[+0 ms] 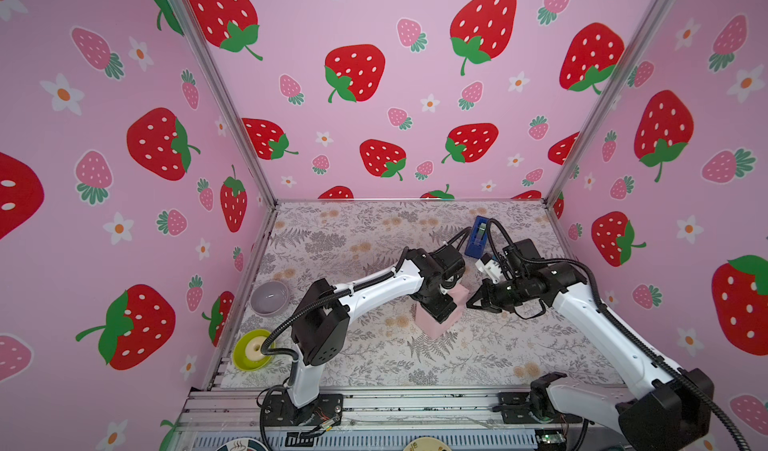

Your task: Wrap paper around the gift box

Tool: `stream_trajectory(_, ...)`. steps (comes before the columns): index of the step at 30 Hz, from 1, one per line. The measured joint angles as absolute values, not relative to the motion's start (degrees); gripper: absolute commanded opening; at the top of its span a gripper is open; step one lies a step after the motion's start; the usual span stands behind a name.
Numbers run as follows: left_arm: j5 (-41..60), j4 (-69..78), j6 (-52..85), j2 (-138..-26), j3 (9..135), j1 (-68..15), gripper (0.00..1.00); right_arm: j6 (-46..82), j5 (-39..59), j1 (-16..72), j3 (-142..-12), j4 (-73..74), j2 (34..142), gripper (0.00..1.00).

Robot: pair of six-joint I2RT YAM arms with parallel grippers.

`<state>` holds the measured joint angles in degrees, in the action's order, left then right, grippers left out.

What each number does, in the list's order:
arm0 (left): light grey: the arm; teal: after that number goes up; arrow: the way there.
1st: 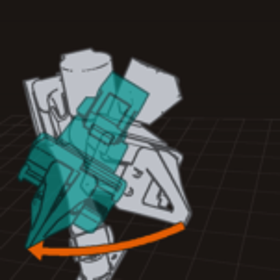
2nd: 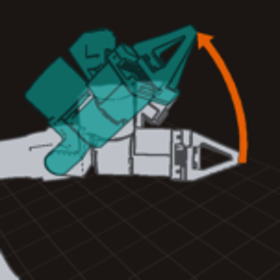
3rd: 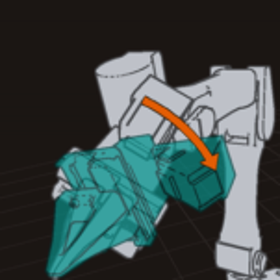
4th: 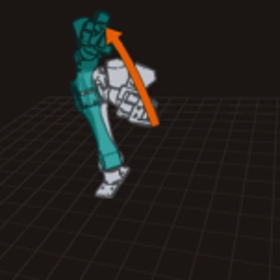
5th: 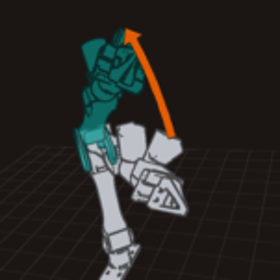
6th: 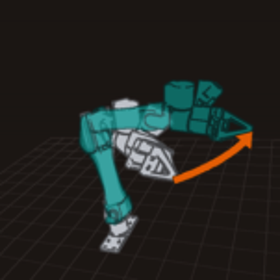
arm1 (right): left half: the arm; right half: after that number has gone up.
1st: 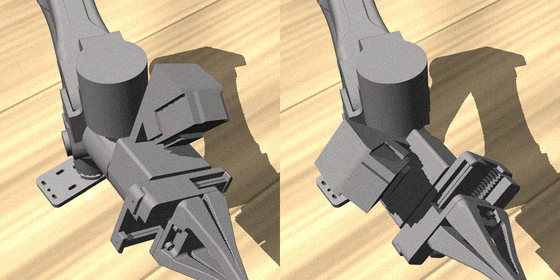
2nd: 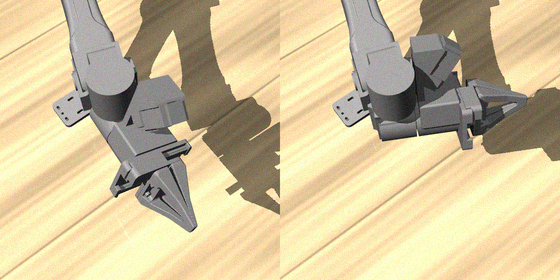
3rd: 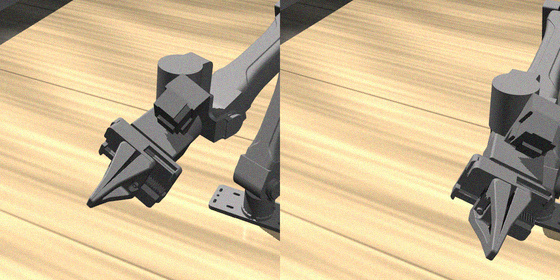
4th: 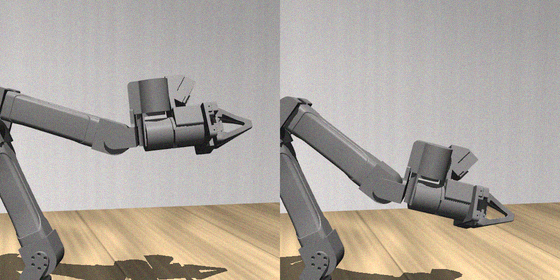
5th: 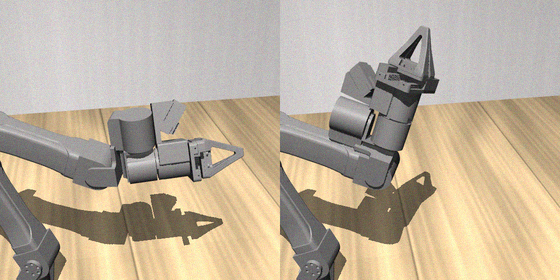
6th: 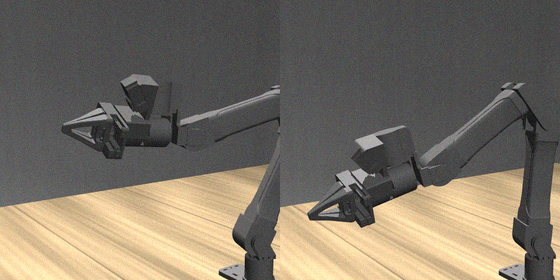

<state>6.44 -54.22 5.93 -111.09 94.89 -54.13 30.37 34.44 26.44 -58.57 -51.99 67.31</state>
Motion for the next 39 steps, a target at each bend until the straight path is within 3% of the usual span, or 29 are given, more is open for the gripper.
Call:
stream_trajectory(10,10.8,-50.0,9.2,-101.0,90.5,-48.2,0.68,30.3,31.9,21.8,-58.8,-52.4,65.5,0.0)
stream_trajectory(19,27.9,-31.6,21.7,-91.4,74.7,-28.8,0.66,30.4,32.2,19.6,-58.8,-51.9,65.4,0.0)
stream_trajectory(29,41.4,-14.9,33.0,-95.0,66.6,-17.3,0.66,31.2,34.0,19.6,-56.2,-48.6,66.4,0.0)
stream_trajectory(39,48.6,0.2,42.0,-106.1,63.7,-15.4,0.67,31.6,34.9,19.6,-54.9,-47.0,67.2,0.0)
